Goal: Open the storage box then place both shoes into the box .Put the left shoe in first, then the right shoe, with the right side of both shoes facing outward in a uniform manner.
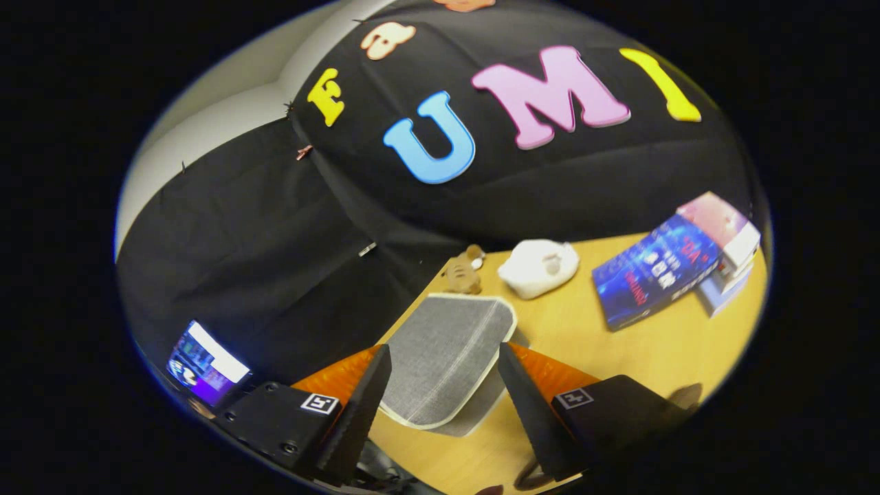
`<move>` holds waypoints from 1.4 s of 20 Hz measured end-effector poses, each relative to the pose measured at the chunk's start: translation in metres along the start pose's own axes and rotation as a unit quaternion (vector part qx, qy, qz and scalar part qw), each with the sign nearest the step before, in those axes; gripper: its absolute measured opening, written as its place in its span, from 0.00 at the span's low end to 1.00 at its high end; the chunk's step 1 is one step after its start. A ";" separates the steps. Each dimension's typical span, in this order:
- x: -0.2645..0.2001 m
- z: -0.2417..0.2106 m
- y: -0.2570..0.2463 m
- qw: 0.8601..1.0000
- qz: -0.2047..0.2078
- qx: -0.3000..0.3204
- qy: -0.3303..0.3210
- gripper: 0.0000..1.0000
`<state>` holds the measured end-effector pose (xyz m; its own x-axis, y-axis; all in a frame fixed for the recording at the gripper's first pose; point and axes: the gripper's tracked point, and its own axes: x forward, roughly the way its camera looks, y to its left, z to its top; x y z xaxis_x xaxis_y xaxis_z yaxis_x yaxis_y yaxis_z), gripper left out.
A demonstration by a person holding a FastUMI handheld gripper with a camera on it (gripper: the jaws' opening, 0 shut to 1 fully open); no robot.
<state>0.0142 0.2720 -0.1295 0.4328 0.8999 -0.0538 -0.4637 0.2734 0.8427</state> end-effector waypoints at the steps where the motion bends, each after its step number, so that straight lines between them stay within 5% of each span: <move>1: 0.011 -0.012 -0.011 0.999 0.008 0.037 0.013 0.98; 6: 0.048 -0.051 -0.047 0.988 0.041 0.130 0.076 0.97; 15: 0.090 -0.072 -0.054 0.925 0.144 0.329 0.126 0.96; 20: 0.098 -0.075 -0.044 0.905 0.168 0.367 0.133 0.95; 22: 0.104 -0.084 -0.044 0.901 0.162 0.374 0.146 0.69; 24: 0.102 -0.086 -0.046 0.898 0.171 0.377 0.152 0.56; 25: 0.091 -0.077 -0.042 0.890 0.186 0.388 0.150 0.39; 27: 0.086 -0.073 -0.034 0.904 0.189 0.358 0.138 0.06; 28: 0.088 -0.073 -0.031 0.908 0.189 0.348 0.139 0.06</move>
<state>0.0101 0.3676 -0.1995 0.0886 0.9622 0.2574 0.1050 -0.2660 0.9582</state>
